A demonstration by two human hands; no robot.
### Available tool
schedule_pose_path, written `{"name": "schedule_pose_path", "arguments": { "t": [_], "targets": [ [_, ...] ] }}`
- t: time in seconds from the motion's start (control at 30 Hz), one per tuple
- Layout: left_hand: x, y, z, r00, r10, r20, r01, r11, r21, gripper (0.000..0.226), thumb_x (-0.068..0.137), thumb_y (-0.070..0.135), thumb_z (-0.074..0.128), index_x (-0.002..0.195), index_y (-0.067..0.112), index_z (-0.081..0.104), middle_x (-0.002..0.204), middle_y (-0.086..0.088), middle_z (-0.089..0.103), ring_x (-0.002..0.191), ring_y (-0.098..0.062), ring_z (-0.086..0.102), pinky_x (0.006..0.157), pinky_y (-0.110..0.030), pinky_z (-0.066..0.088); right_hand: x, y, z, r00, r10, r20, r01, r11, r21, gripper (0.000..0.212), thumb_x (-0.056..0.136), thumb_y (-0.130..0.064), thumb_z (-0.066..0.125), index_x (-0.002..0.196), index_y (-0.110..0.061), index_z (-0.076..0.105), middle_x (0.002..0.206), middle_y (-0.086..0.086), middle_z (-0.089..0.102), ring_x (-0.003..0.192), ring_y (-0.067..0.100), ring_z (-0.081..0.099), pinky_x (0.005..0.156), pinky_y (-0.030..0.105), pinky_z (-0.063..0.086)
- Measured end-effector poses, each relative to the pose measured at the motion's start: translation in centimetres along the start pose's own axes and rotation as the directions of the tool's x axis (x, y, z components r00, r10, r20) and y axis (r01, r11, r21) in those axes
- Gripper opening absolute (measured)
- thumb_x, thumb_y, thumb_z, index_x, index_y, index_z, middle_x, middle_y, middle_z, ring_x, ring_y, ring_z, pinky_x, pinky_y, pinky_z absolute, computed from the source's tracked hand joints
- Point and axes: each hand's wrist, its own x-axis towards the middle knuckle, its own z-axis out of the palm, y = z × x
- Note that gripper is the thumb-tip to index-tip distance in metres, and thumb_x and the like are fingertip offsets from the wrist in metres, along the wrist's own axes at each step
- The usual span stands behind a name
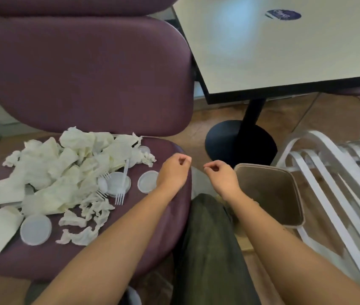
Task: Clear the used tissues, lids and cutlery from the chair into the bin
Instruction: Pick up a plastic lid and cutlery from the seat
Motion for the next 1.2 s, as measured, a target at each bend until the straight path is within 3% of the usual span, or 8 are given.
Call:
{"name": "schedule_pose_path", "arguments": {
  "t": [0.23,0.33,0.53,0.67,0.8,1.0,1.13,1.2],
  "targets": [
    [-0.3,-6.1,-6.8,0.991,-0.075,-0.112,0.085,0.993,0.084,0.01,0.092,0.031,0.055,0.098,0.031,0.063,0.105,0.009,0.067,0.1,-0.015,0.063,0.09,-0.035,0.048,-1.6,-3.4,7.0,0.994,-0.066,0.089,0.076,0.991,-0.106,0.01,0.09,-0.025,0.062,0.088,-0.021,0.07,0.093,-0.004,0.071,0.089,0.016,0.064,0.077,0.029,0.048],
    [-0.7,-8.4,-8.9,0.982,-0.076,-0.175,0.124,0.951,0.284,0.021,0.088,0.019,0.056,0.106,0.028,0.061,0.115,0.004,0.062,0.11,-0.018,0.057,0.092,-0.037,0.046,-1.9,-3.7,9.5,0.989,-0.103,0.104,0.125,0.965,-0.231,0.005,0.086,-0.033,0.063,0.084,-0.03,0.068,0.095,-0.007,0.071,0.099,0.02,0.062,0.089,0.038,0.051],
    [-1.8,-11.0,-10.2,0.99,0.005,-0.138,0.079,0.799,0.597,0.037,0.092,0.023,0.058,0.127,0.021,0.045,0.13,-0.003,0.045,0.119,-0.024,0.046,0.083,-0.037,0.044,-2.6,-4.9,12.3,0.977,-0.168,0.134,0.212,0.849,-0.484,0.048,0.082,-0.051,0.065,0.125,-0.031,0.055,0.127,-0.004,0.056,0.123,0.022,0.044,0.101,0.038,0.032],
    [-1.9,-11.6,-10.2,0.991,0.001,-0.133,0.078,0.802,0.592,0.038,0.092,0.02,0.057,0.128,0.02,0.044,0.13,-0.004,0.043,0.118,-0.024,0.046,0.079,-0.036,0.043,-2.3,-4.9,13.5,0.977,-0.151,0.152,0.213,0.767,-0.605,0.08,0.074,-0.068,0.063,0.142,-0.031,0.041,0.138,0.0,0.046,0.128,0.025,0.039,0.102,0.04,0.03],
    [-1.9,-11.4,-10.5,0.99,-0.052,-0.132,0.108,0.877,0.468,0.046,0.085,0.016,0.064,0.127,0.016,0.045,0.131,-0.007,0.044,0.119,-0.027,0.047,0.086,-0.037,0.042,-1.9,-4.9,13.9,0.973,-0.136,0.185,0.227,0.691,-0.686,0.08,0.072,-0.073,0.062,0.14,-0.037,0.043,0.133,0.001,0.045,0.124,0.026,0.039,0.099,0.041,0.03],
    [-2.1,-11.4,-10.8,0.988,-0.069,-0.138,0.114,0.93,0.349,0.049,0.084,-0.001,0.052,0.128,0.016,0.042,0.129,-0.01,0.049,0.116,-0.03,0.051,0.077,-0.035,0.039,-2.1,-4.6,13.4,0.981,-0.132,0.145,0.189,0.833,-0.52,0.068,0.065,-0.053,0.078,0.122,-0.033,0.047,0.125,-0.005,0.047,0.121,0.021,0.04,0.097,0.036,0.029],
    [-2.9,-10.6,-10.6,0.992,-0.083,-0.093,0.109,0.941,0.32,0.059,0.082,-0.003,0.054,0.134,0.018,0.036,0.131,-0.006,0.05,0.114,-0.029,0.054,0.077,-0.038,0.045,-2.2,-3.5,12.2,0.978,-0.161,0.135,0.193,0.944,-0.269,0.043,0.076,-0.028,0.075,0.108,-0.03,0.046,0.101,-0.008,0.059,0.105,0.018,0.049,0.089,0.033,0.031],
    [-3.3,-10.1,-10.2,0.992,-0.067,-0.107,0.096,0.949,0.301,0.058,0.082,0.002,0.053,0.134,0.019,0.035,0.126,-0.004,0.053,0.11,-0.028,0.057,0.078,-0.04,0.048,-2.0,-2.9,11.4,0.982,-0.135,0.134,0.148,0.984,-0.099,0.032,0.083,-0.02,0.07,0.102,-0.031,0.047,0.095,-0.007,0.061,0.097,0.018,0.056,0.089,0.034,0.04]
  ]
}}
